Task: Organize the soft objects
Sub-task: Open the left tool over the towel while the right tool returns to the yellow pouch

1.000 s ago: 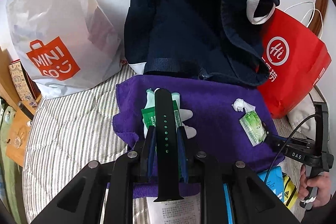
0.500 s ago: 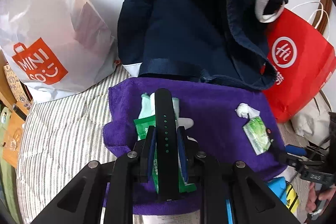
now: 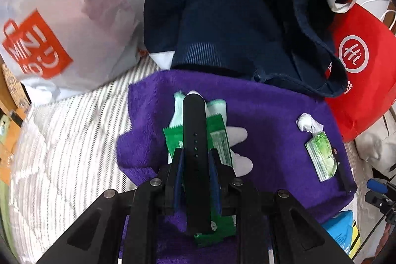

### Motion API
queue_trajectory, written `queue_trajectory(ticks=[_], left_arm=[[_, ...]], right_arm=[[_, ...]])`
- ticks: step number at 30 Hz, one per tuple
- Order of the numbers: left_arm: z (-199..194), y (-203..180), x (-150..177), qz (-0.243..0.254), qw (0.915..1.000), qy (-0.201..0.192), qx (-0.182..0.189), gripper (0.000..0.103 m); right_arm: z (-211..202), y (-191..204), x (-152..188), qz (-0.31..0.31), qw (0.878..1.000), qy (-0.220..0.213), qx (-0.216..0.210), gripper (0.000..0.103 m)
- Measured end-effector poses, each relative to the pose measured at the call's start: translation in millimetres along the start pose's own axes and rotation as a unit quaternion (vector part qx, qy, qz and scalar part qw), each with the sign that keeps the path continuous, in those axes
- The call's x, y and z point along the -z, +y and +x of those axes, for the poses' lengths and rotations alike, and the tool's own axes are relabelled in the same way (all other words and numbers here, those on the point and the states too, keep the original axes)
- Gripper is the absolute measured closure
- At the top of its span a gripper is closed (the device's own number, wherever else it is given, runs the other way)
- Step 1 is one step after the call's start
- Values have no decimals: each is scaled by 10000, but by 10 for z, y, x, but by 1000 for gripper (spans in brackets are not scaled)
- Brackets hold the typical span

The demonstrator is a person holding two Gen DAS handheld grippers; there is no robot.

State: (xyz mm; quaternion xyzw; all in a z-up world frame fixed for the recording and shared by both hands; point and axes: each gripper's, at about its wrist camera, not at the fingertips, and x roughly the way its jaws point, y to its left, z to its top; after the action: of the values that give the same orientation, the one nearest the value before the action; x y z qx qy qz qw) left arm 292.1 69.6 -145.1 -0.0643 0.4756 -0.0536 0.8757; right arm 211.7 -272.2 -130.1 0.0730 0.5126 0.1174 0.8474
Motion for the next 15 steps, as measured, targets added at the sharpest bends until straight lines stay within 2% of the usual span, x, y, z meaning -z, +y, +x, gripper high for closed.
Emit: queue_trajectory(ticks=[7, 9, 11, 15], left_arm=[[5, 4, 4, -154, 9998, 148, 30, 81], [-19, 15, 8, -221, 9996, 154, 62, 68], [-93, 9, 32, -226, 9996, 146, -67, 60], [-277, 14, 97, -198, 9997, 52, -121, 55]], right_arm=[[-150, -164, 100, 212, 9997, -86, -117, 43], [-183, -195, 136, 231, 9996, -91, -95, 43], [-218, -218, 193, 203, 9998, -75, -40, 43], [-256, -240, 359, 12, 10000, 18, -81, 37]])
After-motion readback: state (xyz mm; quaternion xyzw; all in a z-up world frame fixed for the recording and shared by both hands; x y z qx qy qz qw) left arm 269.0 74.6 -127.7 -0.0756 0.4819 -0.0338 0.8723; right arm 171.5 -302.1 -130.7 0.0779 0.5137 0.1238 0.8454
